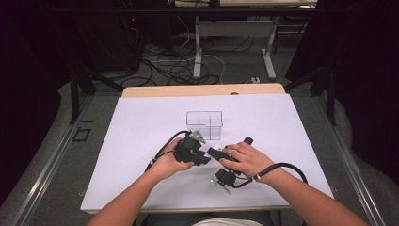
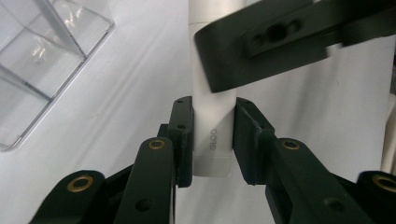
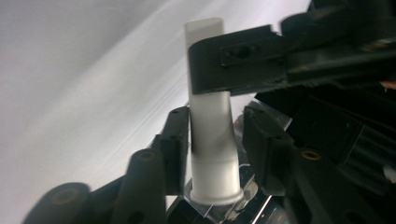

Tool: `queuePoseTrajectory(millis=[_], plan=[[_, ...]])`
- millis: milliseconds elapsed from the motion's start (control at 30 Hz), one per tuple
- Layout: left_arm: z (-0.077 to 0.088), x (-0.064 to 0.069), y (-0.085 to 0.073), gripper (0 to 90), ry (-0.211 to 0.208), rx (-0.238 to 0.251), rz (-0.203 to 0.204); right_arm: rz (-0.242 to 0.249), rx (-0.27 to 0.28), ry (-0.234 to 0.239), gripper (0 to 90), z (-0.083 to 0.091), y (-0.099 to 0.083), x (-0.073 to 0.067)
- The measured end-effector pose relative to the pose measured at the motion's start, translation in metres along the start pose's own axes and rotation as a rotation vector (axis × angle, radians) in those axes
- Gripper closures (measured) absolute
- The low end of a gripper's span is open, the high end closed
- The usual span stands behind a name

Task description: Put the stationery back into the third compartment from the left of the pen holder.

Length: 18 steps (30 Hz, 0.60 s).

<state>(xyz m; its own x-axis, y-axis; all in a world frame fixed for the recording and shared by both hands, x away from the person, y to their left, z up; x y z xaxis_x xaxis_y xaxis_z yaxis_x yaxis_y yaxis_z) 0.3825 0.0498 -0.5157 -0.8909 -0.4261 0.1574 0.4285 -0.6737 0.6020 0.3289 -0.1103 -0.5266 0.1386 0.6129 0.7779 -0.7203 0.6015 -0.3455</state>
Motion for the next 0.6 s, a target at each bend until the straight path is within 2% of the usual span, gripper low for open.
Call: queuePoseTrajectory(millis=[33, 67, 167, 233, 300, 333, 400, 433, 467, 500, 533, 567, 600], plan=[[0.0, 0.0, 0.0, 71.4, 0.0, 0.0, 0.0, -0.021, -0.002, -0.004, 55.5, 0.001, -0.001, 0.0], [0.001, -0.001, 0.0, 71.3, 0.005, 0.002, 0.008, -0.008, -0.008, -0.011, 54.0, 0.002, -0.002, 0.002], [0.002, -0.004, 0.0, 71.4, 0.016, 0.018, 0.033, -0.098, -0.021, -0.008, 50.0, 0.004, -0.005, 0.0], [0.003, -0.007, 0.0, 71.4, 0.025, 0.025, 0.052, -0.186, -0.007, -0.013, 46.4, 0.005, -0.009, 0.0], [0.004, -0.008, 0.001, 71.4, 0.026, 0.023, 0.057, -0.261, -0.025, -0.018, 40.6, 0.006, -0.012, -0.002], [0.004, -0.009, 0.0, 71.4, 0.033, 0.04, 0.071, -0.309, -0.042, -0.014, 39.2, 0.006, -0.013, -0.003], [0.007, -0.011, 0.001, 71.4, 0.039, 0.043, 0.071, -0.431, -0.02, -0.007, 35.8, 0.005, -0.017, -0.002], [0.007, -0.011, 0.001, 71.4, 0.039, 0.043, 0.071, -0.51, -0.025, -0.005, 35.7, 0.006, -0.018, -0.004], [0.007, -0.011, 0.001, 71.4, 0.046, 0.053, 0.081, -0.546, -0.021, -0.022, 35.3, 0.006, -0.019, -0.004], [0.009, -0.011, 0.001, 71.4, 0.047, 0.059, 0.082, -0.567, -0.028, -0.004, 35.1, 0.007, -0.021, -0.004], [0.01, -0.011, 0.001, 71.4, 0.051, 0.071, 0.087, -0.567, -0.028, -0.004, 35.1, 0.007, -0.021, -0.004], [0.011, -0.012, 0.001, 71.4, 0.059, 0.094, 0.093, -0.633, -0.035, -0.024, 33.0, 0.007, -0.023, -0.006], [0.011, -0.012, 0.001, 71.4, 0.059, 0.094, 0.093, -0.668, -0.032, -0.039, 32.6, 0.007, -0.024, -0.008]])
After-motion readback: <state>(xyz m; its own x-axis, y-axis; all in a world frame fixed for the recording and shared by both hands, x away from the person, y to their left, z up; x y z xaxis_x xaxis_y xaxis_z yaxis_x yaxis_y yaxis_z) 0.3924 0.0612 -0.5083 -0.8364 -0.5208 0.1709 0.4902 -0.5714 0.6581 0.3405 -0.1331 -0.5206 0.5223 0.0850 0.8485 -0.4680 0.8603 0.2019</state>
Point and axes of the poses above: each handheld gripper's, and its own axes: z roughly backward along the jaws, y roughly out of its top, x roughly to its right, the point moved 1 cm from there along -z, roughly forward along the jaws
